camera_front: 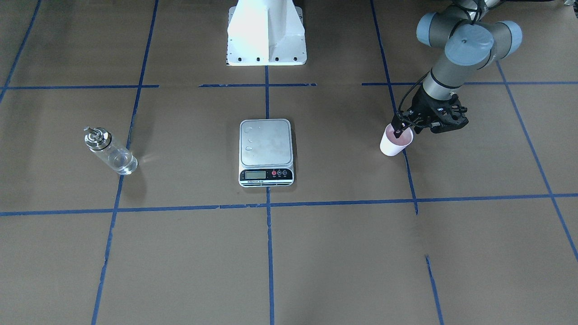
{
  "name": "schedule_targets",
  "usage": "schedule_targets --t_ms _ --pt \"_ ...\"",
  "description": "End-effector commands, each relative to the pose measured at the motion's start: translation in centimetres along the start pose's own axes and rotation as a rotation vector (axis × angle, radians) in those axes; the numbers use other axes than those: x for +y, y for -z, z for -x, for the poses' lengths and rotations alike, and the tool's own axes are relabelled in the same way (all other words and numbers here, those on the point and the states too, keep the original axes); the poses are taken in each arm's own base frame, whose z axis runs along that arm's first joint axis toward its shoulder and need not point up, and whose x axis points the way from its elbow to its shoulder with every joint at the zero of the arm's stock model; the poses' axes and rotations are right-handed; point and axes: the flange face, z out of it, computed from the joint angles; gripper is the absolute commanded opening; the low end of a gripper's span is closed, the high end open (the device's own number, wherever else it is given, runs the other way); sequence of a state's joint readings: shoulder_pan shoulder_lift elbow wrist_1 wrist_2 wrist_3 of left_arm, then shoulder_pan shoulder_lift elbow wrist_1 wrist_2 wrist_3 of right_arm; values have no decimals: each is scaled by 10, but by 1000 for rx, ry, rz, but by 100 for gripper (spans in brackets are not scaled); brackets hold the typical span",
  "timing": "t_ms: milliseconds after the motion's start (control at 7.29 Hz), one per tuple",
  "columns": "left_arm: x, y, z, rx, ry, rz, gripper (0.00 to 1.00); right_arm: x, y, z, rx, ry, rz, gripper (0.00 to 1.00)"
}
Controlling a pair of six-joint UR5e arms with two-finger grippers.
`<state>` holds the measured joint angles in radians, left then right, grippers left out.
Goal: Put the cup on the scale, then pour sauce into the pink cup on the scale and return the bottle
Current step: 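Reach the left gripper to the pink cup and grasp it, then carry the pink cup with the left gripper onto the scale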
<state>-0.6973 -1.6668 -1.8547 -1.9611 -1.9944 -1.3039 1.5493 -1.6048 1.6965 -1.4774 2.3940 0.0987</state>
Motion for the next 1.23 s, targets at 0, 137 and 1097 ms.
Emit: schedule_targets --t_ms 0,137,1097 --pt "2 -1 -2 1 -5 4 0 0 1 1 -8 2 -1 100" --pt "4 5 -7 14 -8 10 0 -1 5 6 -11 11 -9 100" --pt "13 128 -208 18 51 105 0 4 13 19 -59 27 -18 100"
